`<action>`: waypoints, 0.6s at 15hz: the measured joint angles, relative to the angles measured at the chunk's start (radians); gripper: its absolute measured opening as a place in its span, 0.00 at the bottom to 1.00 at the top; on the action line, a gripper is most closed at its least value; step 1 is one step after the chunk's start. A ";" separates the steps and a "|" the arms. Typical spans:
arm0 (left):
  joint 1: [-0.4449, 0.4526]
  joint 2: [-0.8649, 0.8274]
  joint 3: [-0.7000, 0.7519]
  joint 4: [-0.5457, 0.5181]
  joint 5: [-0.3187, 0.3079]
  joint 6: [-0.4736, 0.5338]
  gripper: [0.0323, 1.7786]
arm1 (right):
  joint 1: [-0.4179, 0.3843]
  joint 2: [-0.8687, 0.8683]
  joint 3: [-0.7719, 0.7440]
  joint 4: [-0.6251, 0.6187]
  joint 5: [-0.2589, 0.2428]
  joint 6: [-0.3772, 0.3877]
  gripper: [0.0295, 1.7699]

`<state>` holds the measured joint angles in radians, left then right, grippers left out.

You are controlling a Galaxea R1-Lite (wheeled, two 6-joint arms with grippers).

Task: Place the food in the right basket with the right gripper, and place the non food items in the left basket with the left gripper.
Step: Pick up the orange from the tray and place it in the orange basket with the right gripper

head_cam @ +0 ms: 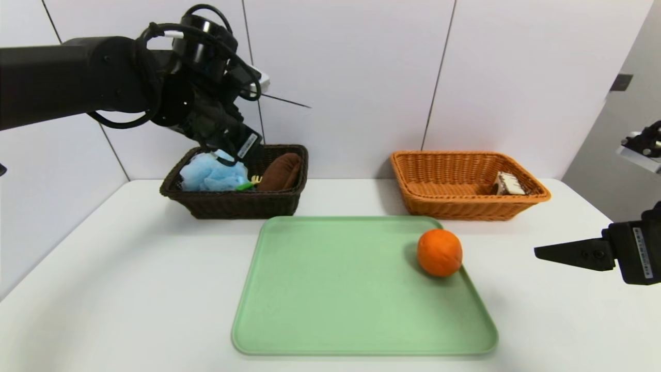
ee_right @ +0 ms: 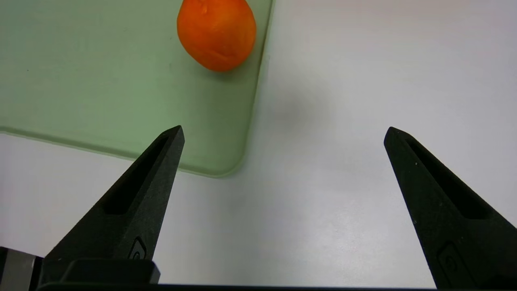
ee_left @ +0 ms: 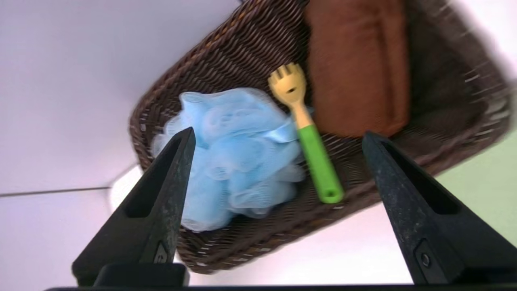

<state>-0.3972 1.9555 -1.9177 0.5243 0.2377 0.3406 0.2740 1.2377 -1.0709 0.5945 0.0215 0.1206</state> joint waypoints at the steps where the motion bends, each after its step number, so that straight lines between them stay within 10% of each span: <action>1: -0.033 -0.019 0.007 0.013 0.001 -0.080 0.85 | 0.018 0.003 0.000 0.000 0.000 0.000 0.97; 9: -0.271 -0.206 0.246 0.111 0.008 -0.506 0.92 | 0.120 0.141 -0.011 -0.141 -0.009 0.000 0.97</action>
<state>-0.6681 1.7500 -1.6721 0.6353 0.2457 -0.1653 0.3938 1.3783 -1.0823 0.4536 0.0128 0.1202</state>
